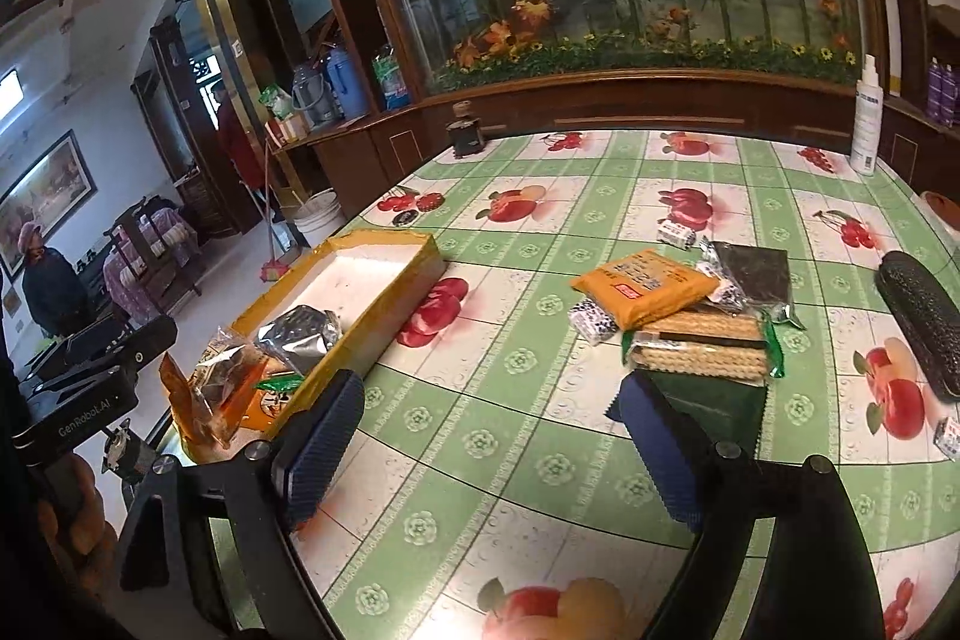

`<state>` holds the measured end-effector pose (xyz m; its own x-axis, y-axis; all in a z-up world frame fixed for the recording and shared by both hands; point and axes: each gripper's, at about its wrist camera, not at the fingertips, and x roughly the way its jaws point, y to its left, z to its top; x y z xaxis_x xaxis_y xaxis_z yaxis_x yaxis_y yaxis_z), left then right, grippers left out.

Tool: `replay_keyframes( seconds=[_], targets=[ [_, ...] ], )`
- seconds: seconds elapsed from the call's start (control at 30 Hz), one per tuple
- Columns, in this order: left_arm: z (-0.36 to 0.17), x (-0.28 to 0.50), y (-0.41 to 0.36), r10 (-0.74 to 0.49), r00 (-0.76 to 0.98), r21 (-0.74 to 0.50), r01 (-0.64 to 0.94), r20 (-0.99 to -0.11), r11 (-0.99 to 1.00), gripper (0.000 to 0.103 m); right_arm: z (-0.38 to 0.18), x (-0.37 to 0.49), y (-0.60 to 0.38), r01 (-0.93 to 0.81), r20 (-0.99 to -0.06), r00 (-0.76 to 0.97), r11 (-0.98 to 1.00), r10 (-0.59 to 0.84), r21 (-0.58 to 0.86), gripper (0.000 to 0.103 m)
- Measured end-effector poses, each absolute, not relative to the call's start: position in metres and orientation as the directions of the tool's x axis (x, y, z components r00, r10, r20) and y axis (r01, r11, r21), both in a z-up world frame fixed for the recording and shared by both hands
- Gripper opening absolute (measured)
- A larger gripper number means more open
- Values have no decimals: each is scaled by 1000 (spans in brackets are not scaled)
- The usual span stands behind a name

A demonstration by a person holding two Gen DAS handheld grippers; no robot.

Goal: Organize snacks
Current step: 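Withdraw both tools from the tray toward the remaining snacks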

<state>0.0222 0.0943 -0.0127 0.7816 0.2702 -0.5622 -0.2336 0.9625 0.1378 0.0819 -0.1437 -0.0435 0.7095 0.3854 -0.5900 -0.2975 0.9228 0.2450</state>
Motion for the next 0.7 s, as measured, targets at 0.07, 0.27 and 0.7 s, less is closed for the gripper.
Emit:
replay_keyframes(
  seconds=[0.07, 0.27, 0.7],
  targets=[
    [-13, 22, 88, 266, 784, 143, -225, -561, 964, 84, -45, 80, -154, -279, -592, 713, 927, 375, 250, 88],
    [-16, 23, 73, 238, 783, 146, -188, -575, 971, 87, -53, 74, -184, -228, -603, 724, 941, 336, 250, 89],
    [-39, 49, 18, 77, 740, 84, -27, -668, 996, 87, -83, 79, -239, -130, -660, 700, 957, 274, 259, 89]
  ],
)
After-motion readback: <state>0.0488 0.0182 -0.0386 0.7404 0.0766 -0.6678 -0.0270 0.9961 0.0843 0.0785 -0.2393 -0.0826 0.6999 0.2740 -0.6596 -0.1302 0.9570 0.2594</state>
